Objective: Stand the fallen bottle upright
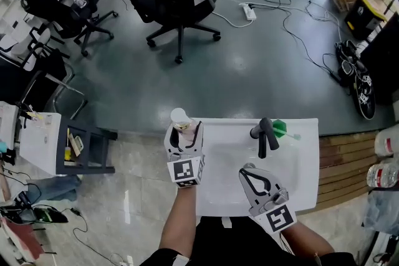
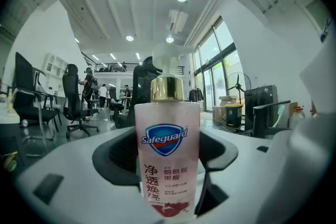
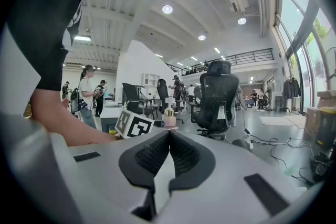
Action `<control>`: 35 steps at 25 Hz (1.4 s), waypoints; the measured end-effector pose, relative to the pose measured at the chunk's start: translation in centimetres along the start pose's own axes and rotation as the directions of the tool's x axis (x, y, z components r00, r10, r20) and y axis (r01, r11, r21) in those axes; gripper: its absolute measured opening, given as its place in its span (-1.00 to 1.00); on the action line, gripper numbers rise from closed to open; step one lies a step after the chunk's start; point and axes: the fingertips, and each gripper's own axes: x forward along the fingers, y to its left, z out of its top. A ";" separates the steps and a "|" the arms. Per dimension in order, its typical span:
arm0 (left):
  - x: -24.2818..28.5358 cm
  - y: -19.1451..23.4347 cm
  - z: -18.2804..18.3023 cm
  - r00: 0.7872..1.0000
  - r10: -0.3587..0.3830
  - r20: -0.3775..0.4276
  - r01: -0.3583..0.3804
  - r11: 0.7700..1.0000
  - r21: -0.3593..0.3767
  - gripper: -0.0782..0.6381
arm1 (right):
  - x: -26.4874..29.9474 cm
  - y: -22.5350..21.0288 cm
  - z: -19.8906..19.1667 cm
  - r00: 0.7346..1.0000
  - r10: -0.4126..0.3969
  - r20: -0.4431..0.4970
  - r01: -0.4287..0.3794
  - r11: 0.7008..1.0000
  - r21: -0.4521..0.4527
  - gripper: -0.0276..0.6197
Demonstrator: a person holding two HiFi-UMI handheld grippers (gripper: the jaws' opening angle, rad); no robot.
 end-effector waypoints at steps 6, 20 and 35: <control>0.3 0.2 -0.8 0.998 0.054 0.007 -0.054 0.998 0.029 0.12 | 0.5 0.5 0.3 1.000 0.011 0.001 -0.011 1.000 0.004 -0.87; -0.9 0.3 -1.1 0.997 0.072 0.022 -0.073 0.995 0.065 0.13 | 0.9 1.5 1.3 0.999 0.045 0.017 -0.045 0.999 0.002 -0.87; -7.8 0.4 0.7 0.998 0.047 -0.051 -0.046 0.999 0.012 0.15 | 0.5 3.5 4.9 0.992 0.078 0.102 -0.077 0.997 -0.020 -0.87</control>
